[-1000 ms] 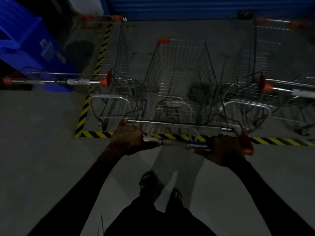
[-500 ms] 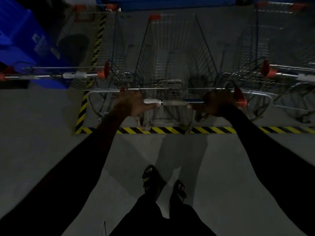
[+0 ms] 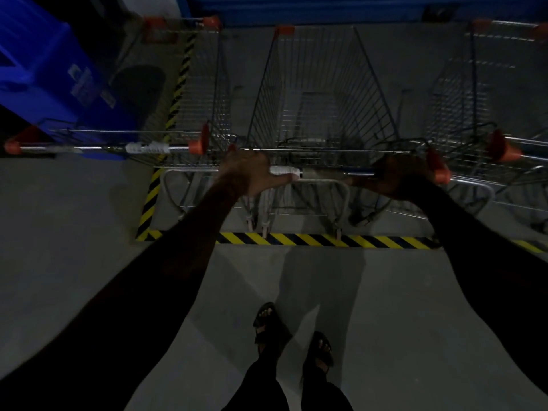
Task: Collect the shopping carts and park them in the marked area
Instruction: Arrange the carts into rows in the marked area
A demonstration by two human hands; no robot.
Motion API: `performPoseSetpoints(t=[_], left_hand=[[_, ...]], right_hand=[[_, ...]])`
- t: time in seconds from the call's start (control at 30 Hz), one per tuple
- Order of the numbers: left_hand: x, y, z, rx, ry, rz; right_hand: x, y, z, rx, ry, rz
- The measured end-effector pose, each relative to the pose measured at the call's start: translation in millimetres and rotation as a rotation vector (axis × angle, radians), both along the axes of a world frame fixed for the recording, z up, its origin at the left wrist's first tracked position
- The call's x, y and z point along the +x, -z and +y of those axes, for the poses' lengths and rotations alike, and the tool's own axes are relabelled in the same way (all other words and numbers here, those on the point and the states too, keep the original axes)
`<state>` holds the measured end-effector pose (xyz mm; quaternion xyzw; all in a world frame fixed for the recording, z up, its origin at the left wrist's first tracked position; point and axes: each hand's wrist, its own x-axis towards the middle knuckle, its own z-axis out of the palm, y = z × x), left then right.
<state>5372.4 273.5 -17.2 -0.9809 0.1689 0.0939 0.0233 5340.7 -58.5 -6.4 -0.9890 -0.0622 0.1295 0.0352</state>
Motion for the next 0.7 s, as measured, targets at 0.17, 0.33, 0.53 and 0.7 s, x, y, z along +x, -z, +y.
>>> performPoseSetpoints(t=[0.17, 0.33, 0.53, 0.7], left_hand=[[16, 0, 1, -0.003, -0.011, -0.002], [30, 2, 3, 0.011, -0.016, -0.003], [47, 10, 5, -0.014, -0.023, 0.010], [51, 7, 3, -0.042, -0.004, -0.008]], right_hand=[[14, 5, -1, -0.032, 0.002, 0.005], [24, 3, 1, -0.007, 0.011, -0.001], [39, 4, 1, 0.006, 0.006, 0.004], [46, 5, 0, -0.046, 0.001, -0.027]])
